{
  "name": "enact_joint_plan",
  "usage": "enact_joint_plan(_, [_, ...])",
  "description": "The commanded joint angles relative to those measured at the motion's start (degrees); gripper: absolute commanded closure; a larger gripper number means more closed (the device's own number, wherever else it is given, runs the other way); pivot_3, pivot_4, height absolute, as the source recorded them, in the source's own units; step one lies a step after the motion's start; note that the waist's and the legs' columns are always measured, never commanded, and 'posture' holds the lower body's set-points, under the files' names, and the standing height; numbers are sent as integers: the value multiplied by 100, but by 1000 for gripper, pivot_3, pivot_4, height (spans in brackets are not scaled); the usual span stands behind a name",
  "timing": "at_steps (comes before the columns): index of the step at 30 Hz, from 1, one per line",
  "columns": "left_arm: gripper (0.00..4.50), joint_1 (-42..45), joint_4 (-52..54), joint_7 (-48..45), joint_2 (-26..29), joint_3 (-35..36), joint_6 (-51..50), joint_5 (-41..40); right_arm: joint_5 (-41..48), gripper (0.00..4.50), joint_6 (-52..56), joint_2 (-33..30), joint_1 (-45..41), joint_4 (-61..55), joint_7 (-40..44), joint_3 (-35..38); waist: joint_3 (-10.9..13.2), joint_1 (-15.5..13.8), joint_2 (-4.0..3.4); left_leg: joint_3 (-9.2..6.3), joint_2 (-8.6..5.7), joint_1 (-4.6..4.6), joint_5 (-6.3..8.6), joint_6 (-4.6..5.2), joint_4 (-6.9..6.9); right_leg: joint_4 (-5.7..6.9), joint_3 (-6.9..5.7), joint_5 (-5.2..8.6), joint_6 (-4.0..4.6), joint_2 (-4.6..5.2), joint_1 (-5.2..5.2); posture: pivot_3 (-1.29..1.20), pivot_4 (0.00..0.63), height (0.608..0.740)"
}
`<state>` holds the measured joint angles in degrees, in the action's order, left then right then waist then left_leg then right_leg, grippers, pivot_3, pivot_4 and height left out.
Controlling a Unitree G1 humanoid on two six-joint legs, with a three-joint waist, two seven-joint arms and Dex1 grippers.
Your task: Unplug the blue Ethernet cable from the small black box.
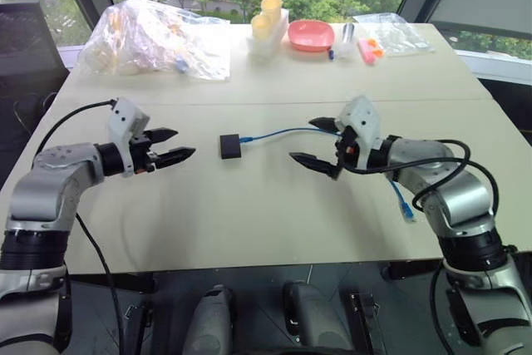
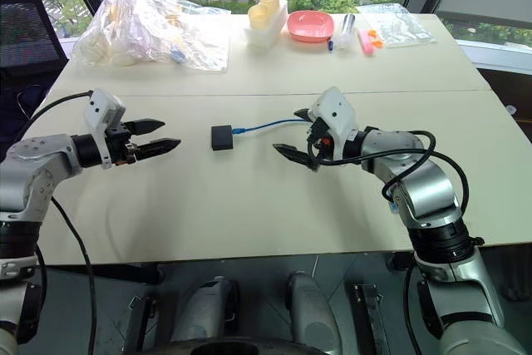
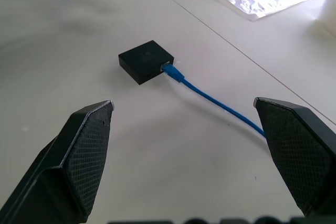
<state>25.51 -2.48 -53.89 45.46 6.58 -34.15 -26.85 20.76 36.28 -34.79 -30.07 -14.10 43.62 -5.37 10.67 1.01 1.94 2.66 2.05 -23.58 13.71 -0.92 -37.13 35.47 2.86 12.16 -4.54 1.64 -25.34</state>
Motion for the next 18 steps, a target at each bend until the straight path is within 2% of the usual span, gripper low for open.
enact_joint_plan(1, [902,101,52,-50,122,201,121,8,-72,25,-220,77,-186,75,10,45,0,0,0,0,0,0,0,0,0,0,0,0,0,0,0,0,150,740])
enact_joint_plan(4, [902,140,63,-169,193,177,109,-5,-248,25,-484,322,-437,569,11,-132,0,22,0,0,0,0,0,0,-1,1,0,0,0,0,0,0,150,740])
enact_joint_plan(7, [902,273,162,-354,300,152,-38,-118,-625,25,-1087,923,-1200,1957,110,-528,0,99,1,2,1,8,0,0,-3,10,1,-1,1,-6,1,0,150,740])
enact_joint_plan(11, [902,243,475,-686,558,148,-293,-279,-1134,25,-2193,1857,-2546,4754,491,-864,1,196,2,1,1,14,-1,1,-7,36,2,-1,2,-8,-2,0,150,740])
enact_joint_plan(14, [902,77,650,-543,615,250,-272,-212,-1636,25,-3085,2413,-3471,6911,632,-1048,1,248,3,-1,1,14,-1,1,1,47,1,-1,-4,-7,-7,0,150,740])
enact_joint_plan(18, [902,-331,1129,-218,574,622,-473,-393,-2171,25,-3664,2855,-4088,8547,396,-1065,1,290,3,-12,0,9,-1,0,10,52,-3,-8,-19,-2,-10,0,150,740])
